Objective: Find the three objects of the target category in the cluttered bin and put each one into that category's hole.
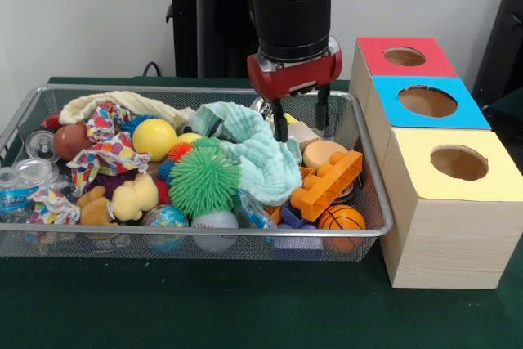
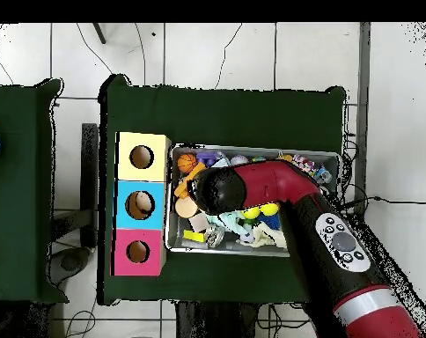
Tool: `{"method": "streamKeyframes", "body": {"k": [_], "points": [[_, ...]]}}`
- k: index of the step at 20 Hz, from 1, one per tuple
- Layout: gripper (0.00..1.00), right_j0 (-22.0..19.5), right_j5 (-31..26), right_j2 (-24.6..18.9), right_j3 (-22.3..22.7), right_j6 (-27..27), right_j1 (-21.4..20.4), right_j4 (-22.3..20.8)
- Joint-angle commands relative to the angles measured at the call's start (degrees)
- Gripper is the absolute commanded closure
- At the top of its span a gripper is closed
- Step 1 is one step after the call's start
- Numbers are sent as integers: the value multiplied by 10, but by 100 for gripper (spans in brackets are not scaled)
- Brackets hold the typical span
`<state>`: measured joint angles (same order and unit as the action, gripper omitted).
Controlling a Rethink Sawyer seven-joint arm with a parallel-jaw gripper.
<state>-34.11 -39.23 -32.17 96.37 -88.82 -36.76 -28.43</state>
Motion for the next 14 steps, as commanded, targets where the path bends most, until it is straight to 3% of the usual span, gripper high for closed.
{"method": "streamKeyframes", "body": {"k": [1,7,14], "points": [[0,-32,-82,-49,-2,136,17,-4],[0,-34,-68,-53,-37,137,54,-22],[0,-43,-40,-77,-102,199,128,-64]]}}
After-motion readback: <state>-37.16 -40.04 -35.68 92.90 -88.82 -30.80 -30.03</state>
